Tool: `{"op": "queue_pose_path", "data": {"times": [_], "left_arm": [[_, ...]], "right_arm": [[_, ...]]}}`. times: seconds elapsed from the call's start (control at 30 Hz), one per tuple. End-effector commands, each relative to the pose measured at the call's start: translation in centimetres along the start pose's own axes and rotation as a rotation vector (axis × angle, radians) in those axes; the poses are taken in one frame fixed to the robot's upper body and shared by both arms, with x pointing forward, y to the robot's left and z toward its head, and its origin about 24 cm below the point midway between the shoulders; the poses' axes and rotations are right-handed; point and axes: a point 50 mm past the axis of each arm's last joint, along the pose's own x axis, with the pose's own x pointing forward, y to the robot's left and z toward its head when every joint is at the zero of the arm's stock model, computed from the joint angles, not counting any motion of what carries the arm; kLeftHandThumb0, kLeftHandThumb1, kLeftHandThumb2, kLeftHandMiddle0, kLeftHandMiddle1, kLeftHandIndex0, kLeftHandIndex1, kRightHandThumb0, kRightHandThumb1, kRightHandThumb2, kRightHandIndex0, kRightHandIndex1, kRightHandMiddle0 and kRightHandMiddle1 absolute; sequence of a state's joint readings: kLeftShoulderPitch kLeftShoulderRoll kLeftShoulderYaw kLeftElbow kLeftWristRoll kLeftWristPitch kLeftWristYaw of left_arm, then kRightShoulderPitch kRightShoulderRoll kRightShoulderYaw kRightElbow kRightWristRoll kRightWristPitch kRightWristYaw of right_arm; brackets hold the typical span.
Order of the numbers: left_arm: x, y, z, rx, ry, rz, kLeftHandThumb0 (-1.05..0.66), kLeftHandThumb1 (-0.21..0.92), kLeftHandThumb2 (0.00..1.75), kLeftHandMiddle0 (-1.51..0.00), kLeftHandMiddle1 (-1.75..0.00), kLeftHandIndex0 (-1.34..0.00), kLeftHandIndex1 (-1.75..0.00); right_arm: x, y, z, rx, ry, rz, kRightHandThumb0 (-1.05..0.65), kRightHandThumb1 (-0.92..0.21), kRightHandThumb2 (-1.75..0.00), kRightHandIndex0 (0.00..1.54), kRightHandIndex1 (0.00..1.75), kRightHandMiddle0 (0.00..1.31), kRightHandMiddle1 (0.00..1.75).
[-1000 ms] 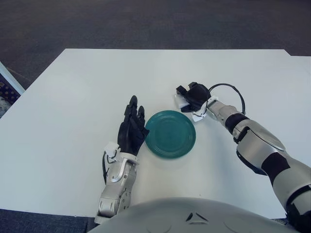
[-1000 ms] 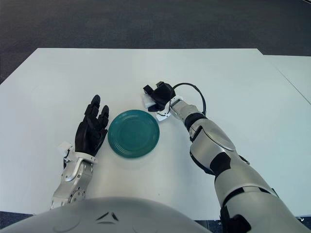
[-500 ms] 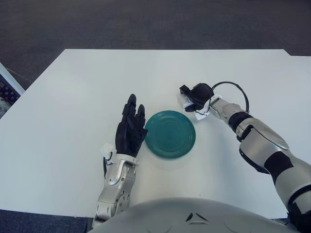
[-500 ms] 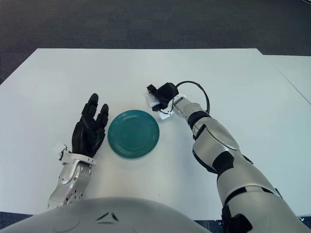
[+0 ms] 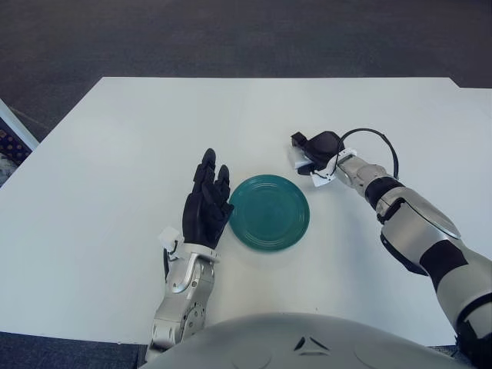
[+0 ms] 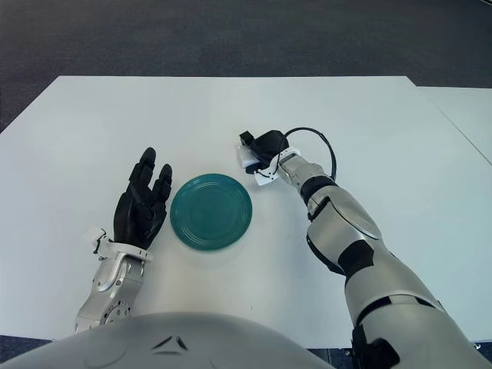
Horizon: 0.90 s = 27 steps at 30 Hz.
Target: Put the charger into the plate.
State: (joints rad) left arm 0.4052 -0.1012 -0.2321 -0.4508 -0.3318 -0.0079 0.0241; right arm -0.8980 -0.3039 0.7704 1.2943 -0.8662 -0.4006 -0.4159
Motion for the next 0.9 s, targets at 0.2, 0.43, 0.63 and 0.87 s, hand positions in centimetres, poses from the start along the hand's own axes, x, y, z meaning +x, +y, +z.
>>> {"op": "queue_pose_path", "data": {"times": [0.2,0.43,0.63,0.87], "left_arm": [[0.3,0.6,-0.4,0.061,-0.004,0.011,-1.05,0.92,0.96,-0.10,0.00,-0.04,-0.14],[0.6,1.2,-0.6,0.182,-0.015,-0.009,-1.05,0.92,1.00,-0.08,0.00,-0.04,-0.17],[0.9,1.6,-0.3,0.300,-0.036,-0.002,-1.05,0.92,1.04,-0.08,0.00,0.00,-0.25],[1.0,2.6,-0.4,0.466,-0.015,0.074,-1.05,0.92,1.10,-0.08,-0.01,0.00,-0.19]], "right_arm": [[1.3,-8.5,-0.2,0.182,-0.088,-0.372,-0.48,-0.92,-0.69,0.88,1.75,0.81,1.75],[-0.2,-11.2,2.3,0.224,-0.275,-0.458,-0.48,-0.92,-0.67,0.96,1.75,0.85,1.75],[-1.4,-12.1,5.3,0.209,-0.399,-0.446,-0.48,-0.92,-0.67,1.03,1.75,0.86,1.75],[-3.1,-12.0,8.1,0.118,-0.605,-0.394,-0.48,-0.92,-0.67,1.07,1.75,0.87,1.75]]}}
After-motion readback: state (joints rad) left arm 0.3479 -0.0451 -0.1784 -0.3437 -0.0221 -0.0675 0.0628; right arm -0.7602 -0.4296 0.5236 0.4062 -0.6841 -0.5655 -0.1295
